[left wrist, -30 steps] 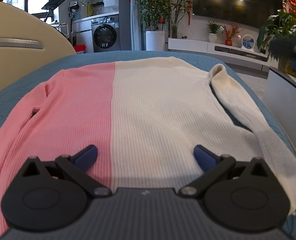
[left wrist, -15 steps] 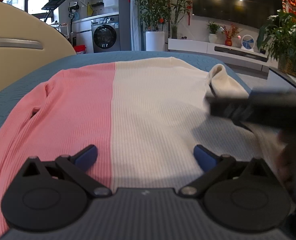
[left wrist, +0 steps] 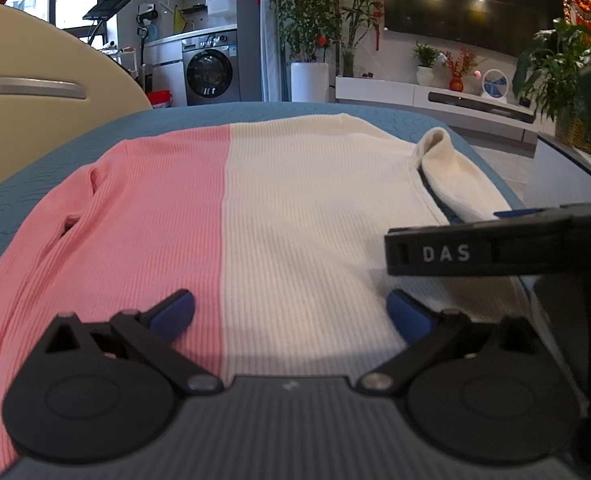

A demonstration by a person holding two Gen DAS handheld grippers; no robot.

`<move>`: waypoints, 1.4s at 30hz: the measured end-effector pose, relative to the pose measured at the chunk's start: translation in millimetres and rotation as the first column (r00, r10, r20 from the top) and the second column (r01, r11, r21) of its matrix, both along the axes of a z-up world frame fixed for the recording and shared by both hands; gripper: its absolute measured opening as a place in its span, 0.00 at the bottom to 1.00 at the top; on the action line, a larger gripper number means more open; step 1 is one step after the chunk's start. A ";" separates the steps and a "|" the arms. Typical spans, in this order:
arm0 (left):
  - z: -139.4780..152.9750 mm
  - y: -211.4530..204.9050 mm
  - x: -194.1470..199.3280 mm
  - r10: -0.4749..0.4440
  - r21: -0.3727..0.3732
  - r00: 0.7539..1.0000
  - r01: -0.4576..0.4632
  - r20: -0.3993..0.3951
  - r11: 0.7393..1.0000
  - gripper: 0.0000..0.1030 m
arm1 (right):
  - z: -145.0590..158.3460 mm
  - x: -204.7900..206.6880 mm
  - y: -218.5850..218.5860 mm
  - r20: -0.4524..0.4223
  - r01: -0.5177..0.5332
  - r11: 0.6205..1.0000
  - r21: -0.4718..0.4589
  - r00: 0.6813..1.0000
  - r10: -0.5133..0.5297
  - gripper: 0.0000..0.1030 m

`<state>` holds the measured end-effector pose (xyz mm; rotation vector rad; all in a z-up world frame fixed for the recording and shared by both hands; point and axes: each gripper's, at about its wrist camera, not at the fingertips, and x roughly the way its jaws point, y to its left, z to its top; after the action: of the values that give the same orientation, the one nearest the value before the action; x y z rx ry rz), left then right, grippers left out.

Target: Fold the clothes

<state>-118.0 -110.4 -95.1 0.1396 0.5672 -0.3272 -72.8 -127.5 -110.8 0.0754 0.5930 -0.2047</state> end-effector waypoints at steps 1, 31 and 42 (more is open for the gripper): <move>0.1 -0.3 0.1 0.000 0.000 1.000 0.000 0.000 1.000 1.00 | 0.0 -0.2 -0.1 0.000 0.000 1.000 0.000 1.000 0.000 1.00; -1.1 -0.2 -0.8 0.003 -0.005 1.000 -0.003 0.000 1.000 1.00 | 0.8 -2.1 1.1 -0.002 0.001 1.000 -0.001 1.000 -0.002 1.00; -1.0 -1.1 -0.3 0.003 -0.005 1.000 -0.003 0.000 1.000 1.00 | 0.6 -0.7 -3.6 -0.002 -0.002 1.000 -0.001 1.000 0.002 1.00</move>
<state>-118.2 -111.5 -96.1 0.1338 0.5661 -0.3259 -73.5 -131.0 -110.2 0.0738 0.5950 -0.2035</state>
